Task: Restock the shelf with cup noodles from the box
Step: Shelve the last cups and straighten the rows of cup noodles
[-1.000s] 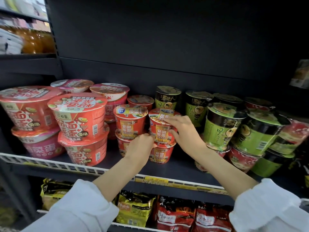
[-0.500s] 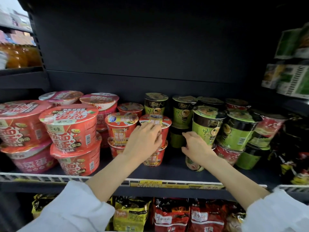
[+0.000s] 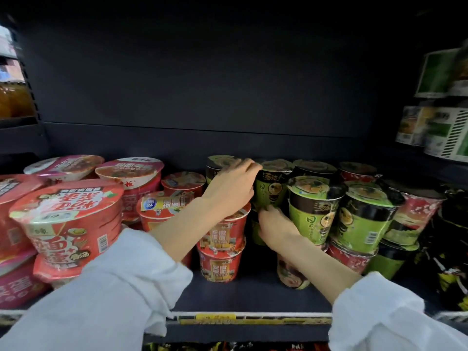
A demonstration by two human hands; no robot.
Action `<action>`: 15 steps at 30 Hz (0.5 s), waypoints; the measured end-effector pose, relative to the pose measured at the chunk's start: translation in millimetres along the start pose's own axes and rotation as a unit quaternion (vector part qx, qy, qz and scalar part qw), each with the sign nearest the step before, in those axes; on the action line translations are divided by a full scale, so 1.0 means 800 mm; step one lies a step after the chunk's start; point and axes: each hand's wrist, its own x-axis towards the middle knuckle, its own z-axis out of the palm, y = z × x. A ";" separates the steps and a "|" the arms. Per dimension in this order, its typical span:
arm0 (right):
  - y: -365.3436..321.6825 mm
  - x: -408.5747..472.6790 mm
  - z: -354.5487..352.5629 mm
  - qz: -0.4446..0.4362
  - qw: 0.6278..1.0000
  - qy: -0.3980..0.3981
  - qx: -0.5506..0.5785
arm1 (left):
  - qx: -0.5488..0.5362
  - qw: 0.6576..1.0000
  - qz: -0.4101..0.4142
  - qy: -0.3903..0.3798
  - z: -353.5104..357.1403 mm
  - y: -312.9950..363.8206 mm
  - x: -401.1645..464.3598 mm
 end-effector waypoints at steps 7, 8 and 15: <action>-0.004 0.046 0.013 -0.033 0.990 0.044 -0.133 | 0.058 0.994 0.036 -0.088 0.047 -0.021 0.068; -0.003 0.050 0.014 -0.044 0.989 0.062 -0.130 | 0.064 0.993 0.042 -0.085 0.050 -0.022 0.074; 0.003 0.056 0.018 -0.076 0.990 0.044 -0.111 | 0.022 0.997 0.051 -0.046 0.055 -0.032 0.081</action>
